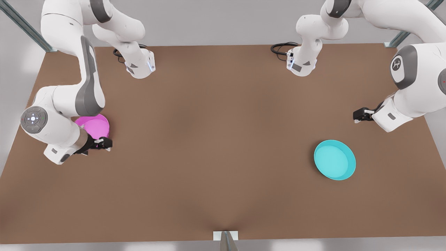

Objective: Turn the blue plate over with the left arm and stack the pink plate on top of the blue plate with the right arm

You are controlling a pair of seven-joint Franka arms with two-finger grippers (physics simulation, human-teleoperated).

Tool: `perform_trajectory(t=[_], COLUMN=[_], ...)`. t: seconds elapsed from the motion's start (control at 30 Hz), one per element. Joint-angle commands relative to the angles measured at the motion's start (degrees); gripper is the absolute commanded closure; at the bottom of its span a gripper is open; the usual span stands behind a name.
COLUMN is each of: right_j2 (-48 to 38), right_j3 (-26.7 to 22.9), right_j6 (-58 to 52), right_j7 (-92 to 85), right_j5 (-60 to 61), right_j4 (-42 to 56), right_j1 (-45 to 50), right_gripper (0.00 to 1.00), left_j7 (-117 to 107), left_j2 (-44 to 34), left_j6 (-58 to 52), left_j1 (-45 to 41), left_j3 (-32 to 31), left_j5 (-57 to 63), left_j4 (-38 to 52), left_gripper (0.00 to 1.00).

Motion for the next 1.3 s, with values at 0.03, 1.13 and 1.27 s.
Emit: perform_trajectory(t=[0.03,1.13,1.27], right_j2=[0.13,3.56,3.56], right_j3=[-0.01,-0.10,-0.18], right_j6=[-0.21,-3.99,-3.99], right_j7=[0.02,9.61,9.61], right_j5=[0.06,-0.82,-0.82], right_j4=[0.46,0.72,0.72], right_j1=[-0.75,3.56,3.47], right_gripper=[0.00,0.00,0.00], left_j7=[0.00,27.33,28.13], left_j2=[-0.01,31.46,32.16], left_j6=[-0.01,35.68,35.68], left_j1=[0.16,22.40,22.57], left_j3=[0.01,-2.45,-2.37], left_j5=[0.28,-25.74,-25.91], left_j4=[0.00,-13.54,-13.53], left_gripper=[0.00,0.00,0.03])
